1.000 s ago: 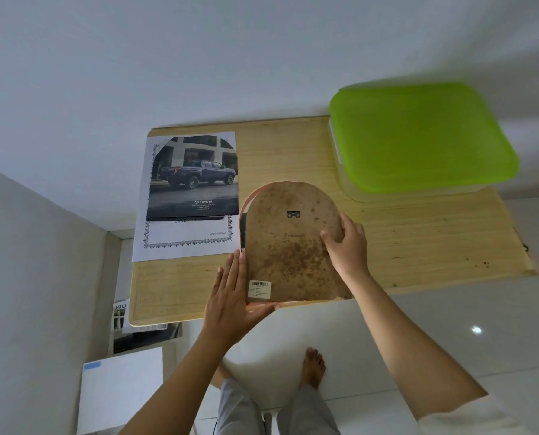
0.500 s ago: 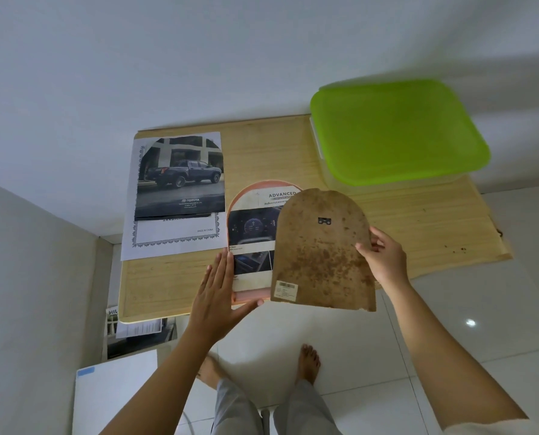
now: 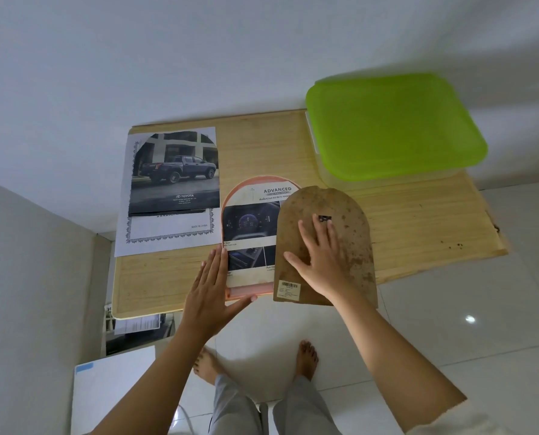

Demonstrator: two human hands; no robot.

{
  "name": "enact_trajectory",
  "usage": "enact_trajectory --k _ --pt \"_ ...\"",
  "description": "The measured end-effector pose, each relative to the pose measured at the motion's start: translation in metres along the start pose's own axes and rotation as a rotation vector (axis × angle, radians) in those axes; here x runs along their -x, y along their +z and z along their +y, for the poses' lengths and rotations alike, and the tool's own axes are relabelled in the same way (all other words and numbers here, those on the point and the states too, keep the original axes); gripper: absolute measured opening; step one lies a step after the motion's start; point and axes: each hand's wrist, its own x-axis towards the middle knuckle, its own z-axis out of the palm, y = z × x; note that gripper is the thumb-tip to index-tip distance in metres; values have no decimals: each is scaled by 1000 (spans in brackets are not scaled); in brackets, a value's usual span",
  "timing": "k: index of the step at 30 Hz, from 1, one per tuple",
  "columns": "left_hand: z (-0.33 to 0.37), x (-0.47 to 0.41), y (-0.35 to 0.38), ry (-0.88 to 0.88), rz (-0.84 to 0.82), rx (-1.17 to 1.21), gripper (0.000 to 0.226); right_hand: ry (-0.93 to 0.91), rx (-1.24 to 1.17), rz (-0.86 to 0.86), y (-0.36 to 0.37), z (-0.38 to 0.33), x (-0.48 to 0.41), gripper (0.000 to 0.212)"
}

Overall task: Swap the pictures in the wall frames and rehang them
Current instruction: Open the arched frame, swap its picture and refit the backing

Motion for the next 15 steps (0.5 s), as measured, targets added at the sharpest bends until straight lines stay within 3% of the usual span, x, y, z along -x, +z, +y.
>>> enact_trajectory --k 4,15 --pt "-1 1 -1 3 -11 -16 98 27 53 -27 -9 44 12 80" --pt "-2 1 -2 26 -24 -28 94 83 -155 -25 -37 93 8 82"
